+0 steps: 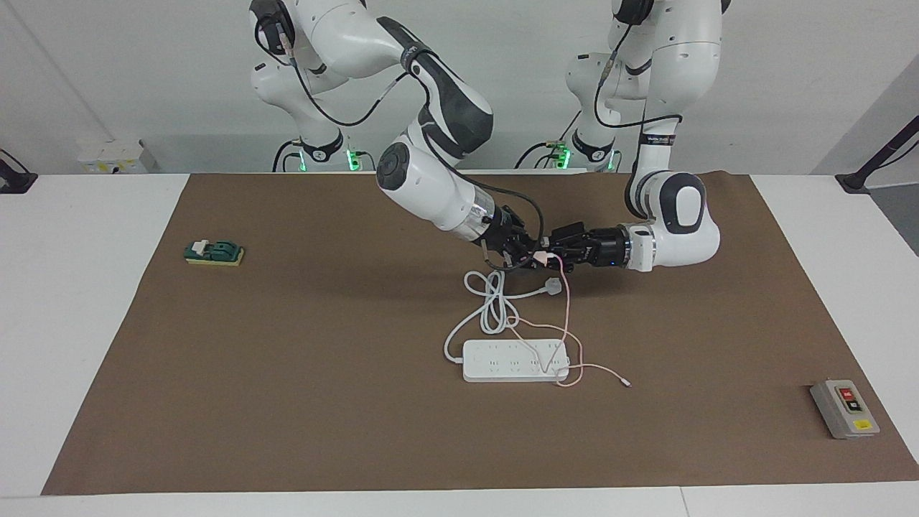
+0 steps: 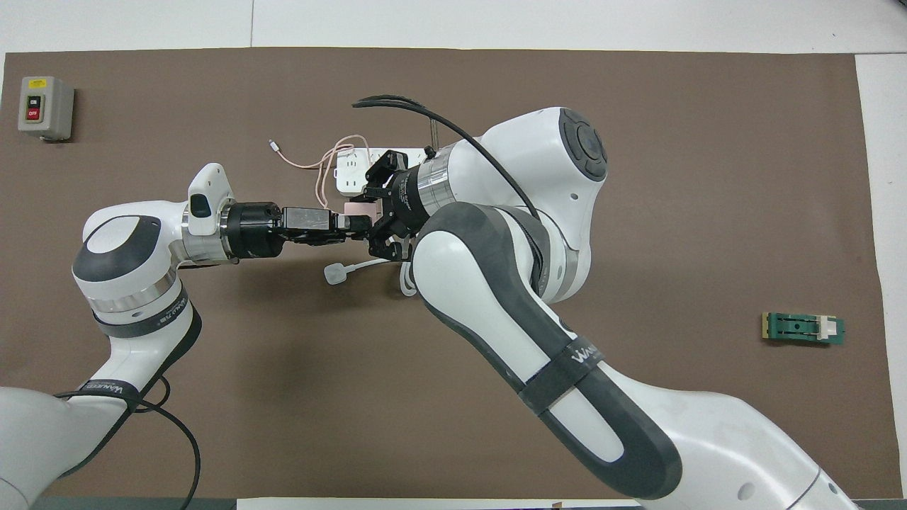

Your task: Plug charger into power strip

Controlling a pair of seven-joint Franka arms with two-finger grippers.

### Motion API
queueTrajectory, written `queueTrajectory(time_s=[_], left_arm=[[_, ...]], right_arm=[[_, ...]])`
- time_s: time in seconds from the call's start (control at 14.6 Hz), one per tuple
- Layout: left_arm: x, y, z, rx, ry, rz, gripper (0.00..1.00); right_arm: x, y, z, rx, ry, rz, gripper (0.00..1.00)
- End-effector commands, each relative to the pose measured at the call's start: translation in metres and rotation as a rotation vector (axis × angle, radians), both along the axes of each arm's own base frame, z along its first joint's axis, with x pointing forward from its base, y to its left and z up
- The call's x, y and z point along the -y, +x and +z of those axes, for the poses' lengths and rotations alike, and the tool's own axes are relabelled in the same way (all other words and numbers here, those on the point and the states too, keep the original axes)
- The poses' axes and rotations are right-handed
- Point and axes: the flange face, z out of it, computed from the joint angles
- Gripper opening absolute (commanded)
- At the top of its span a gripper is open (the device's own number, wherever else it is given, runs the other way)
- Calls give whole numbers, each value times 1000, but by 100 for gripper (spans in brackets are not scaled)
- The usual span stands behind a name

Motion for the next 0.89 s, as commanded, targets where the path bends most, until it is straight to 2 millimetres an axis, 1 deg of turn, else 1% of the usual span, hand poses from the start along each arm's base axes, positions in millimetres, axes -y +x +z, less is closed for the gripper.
queueTrajectory(time_s=[0.0, 0.14, 0.21, 0.27, 0.41, 0.48, 0.55, 0.62, 0.69, 0.82], left_arm=[[-8, -7, 5, -20, -10, -10, 0], [-8, -6, 6, -19, -10, -10, 0], [-8, -5, 7, -16, -10, -9, 0], [-10, -2, 10, -7, -10, -6, 0], [-11, 2, 18, -20, -4, -12, 0], [-17, 7, 25, -28, 17, -28, 0], [-34, 15, 34, -16, 55, -29, 0], [-46, 21, 41, 12, 106, -47, 0], [-60, 28, 49, 37, 167, -60, 0], [-83, 44, 72, 66, 296, -82, 0]], right_arm=[[0, 6, 3, -6, 19, -20, 0], [2, 7, 3, -11, 21, -27, 0], [1, 7, 3, -26, 22, -47, 94], [2, 8, 2, -37, 19, -63, 100], [4, 9, 2, -40, 18, -67, 100], [5, 10, 2, -38, 18, -69, 100], [6, 11, 3, -36, 19, -72, 100], [9, 13, 3, -39, 17, -74, 100], [17, 19, 8, -38, 23, -84, 100], [48, 38, 26, -34, 40, -108, 100]])
